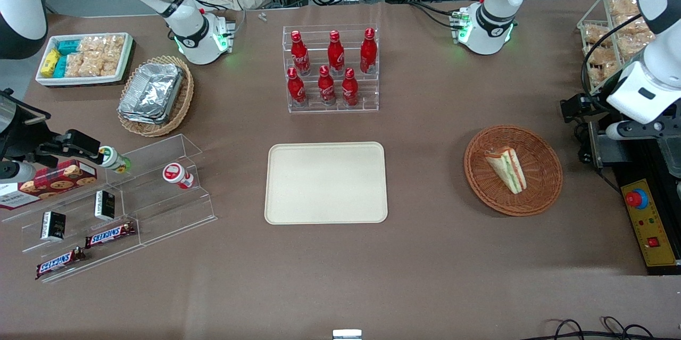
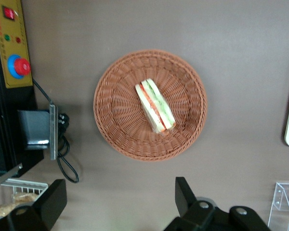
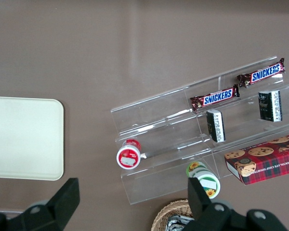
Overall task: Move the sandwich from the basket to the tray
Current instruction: 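Move the left gripper toward the wicker basket with the sandwich, then lower the open left gripper around the wrapped sandwich and close it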
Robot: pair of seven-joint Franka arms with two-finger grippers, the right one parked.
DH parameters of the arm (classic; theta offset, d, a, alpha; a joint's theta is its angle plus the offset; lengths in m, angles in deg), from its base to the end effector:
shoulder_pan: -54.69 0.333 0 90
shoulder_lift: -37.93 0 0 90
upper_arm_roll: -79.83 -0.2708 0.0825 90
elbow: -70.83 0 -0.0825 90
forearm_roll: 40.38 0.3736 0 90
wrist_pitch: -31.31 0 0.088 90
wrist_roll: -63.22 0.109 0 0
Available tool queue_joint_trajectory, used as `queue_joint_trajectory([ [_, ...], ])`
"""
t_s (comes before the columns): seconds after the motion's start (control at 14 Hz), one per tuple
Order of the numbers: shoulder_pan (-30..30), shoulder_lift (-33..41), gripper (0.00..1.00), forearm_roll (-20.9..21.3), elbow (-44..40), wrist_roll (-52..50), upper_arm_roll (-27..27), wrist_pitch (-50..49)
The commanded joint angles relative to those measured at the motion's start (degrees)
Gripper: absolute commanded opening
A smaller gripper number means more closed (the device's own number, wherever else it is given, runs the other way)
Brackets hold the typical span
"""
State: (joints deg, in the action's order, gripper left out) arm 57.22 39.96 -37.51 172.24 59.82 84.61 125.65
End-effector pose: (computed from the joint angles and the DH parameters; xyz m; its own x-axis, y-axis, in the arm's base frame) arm 0.5328 -0.0163 0.5108 0.9963 0.0167 -0.0848 0.0118 -0.9983 -0.0575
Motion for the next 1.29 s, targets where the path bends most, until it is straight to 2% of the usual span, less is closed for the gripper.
queue_joint_trajectory([
  [0.0, 0.2, 1.0, 1.0, -2.5, 4.4, -2.1, -0.5, 2.7],
  [0.07, 0.2, 1.3, 1.0, -3.8, 6.2, -4.3, -0.5, 4.4],
  [0.29, 0.1, 0.9, 1.0, -3.9, 11.9, -11.6, -0.3, 9.9],
  [0.57, -0.5, 0.6, 1.0, -4.0, 23.5, -25.2, 0.1, 26.6],
  [1.21, -0.8, -10.4, 1.0, -4.1, 25.0, -39.0, 1.5, 38.0],
])
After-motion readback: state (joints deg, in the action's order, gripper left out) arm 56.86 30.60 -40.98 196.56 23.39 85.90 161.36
